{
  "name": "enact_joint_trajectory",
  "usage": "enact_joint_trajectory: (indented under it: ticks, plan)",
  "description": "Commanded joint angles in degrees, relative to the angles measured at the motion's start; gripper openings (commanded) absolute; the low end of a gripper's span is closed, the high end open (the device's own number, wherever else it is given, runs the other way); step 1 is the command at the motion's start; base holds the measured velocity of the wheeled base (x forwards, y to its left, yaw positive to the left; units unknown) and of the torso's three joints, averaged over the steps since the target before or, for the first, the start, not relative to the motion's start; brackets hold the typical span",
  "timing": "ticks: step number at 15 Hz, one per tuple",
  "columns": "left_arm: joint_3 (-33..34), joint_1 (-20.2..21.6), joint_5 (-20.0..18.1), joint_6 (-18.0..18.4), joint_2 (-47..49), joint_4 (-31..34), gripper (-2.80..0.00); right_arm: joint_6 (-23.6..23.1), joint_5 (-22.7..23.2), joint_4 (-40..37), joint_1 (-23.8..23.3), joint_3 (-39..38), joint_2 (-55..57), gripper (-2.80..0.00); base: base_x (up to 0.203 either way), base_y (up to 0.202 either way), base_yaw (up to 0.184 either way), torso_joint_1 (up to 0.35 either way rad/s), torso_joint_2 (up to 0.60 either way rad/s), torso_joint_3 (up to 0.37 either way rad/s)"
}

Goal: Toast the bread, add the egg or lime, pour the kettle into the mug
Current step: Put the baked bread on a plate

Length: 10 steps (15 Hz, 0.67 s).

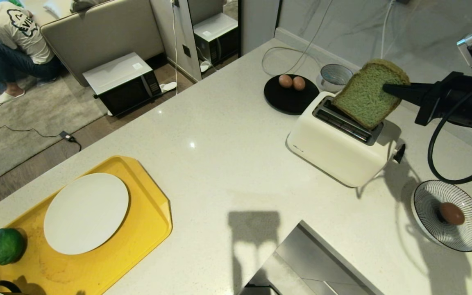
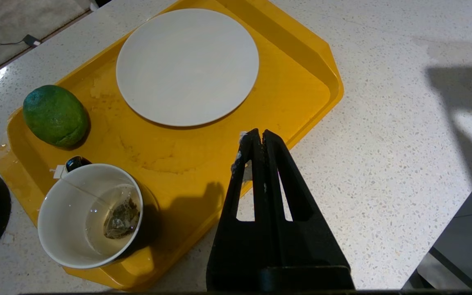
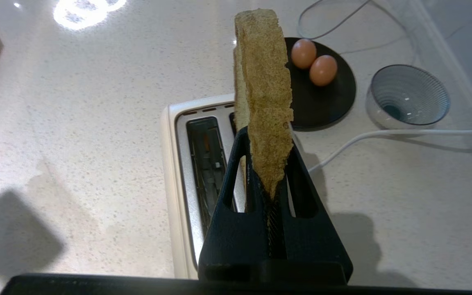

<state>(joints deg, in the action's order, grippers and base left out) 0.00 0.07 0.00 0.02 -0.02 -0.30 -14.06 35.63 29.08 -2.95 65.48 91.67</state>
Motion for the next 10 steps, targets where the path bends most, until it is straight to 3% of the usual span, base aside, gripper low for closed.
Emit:
enact_joint_trajectory:
  ticks: [1, 10]
  plan:
    - [0.00, 0.01, 0.00, -0.02, -0.06, -0.05, -2.80, -1.95, -0.45, 0.19, -0.04, -1.36, -3.20, -2.80, 0.000, 0.000, 0.000, 0.000, 0.00, 0.000]
    - [0.00, 0.01, 0.00, -0.02, -0.06, -0.03, -2.80, -2.82, -0.47, 0.27, -0.13, -1.40, -7.04, -2.80, 0.000, 0.000, 0.000, 0.000, 0.00, 0.000]
